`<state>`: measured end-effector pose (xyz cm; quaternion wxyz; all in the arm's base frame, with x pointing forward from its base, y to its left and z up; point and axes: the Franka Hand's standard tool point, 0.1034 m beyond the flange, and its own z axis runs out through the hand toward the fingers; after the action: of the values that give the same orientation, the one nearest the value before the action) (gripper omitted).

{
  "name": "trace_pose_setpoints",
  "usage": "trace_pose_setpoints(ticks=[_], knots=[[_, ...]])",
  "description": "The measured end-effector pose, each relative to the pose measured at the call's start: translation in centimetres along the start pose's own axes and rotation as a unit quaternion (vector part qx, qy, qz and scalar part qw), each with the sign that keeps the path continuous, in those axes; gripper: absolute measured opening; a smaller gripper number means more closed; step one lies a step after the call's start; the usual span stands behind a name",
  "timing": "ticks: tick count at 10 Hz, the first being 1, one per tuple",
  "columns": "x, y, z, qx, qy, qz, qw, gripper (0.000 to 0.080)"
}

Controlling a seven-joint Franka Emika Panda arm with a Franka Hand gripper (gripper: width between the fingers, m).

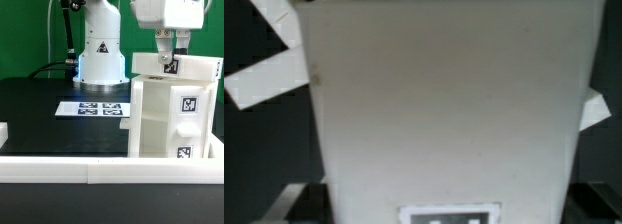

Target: Assemble cabinet

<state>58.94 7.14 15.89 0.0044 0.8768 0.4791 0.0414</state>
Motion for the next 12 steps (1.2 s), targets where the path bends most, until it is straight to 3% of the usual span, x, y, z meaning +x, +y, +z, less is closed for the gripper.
trace_pose_setpoints(ticks=[5,8,12], knots=[[0.0,-0.06,0.04,0.001,0.001,0.186,0.983,0.0557],[0.2,-0.25,0.16,-0.003,0.017,0.375,0.927,0.0558],[0.84,-0.38,0.18,-0.004,0.031,0.551,0.834,0.0558]])
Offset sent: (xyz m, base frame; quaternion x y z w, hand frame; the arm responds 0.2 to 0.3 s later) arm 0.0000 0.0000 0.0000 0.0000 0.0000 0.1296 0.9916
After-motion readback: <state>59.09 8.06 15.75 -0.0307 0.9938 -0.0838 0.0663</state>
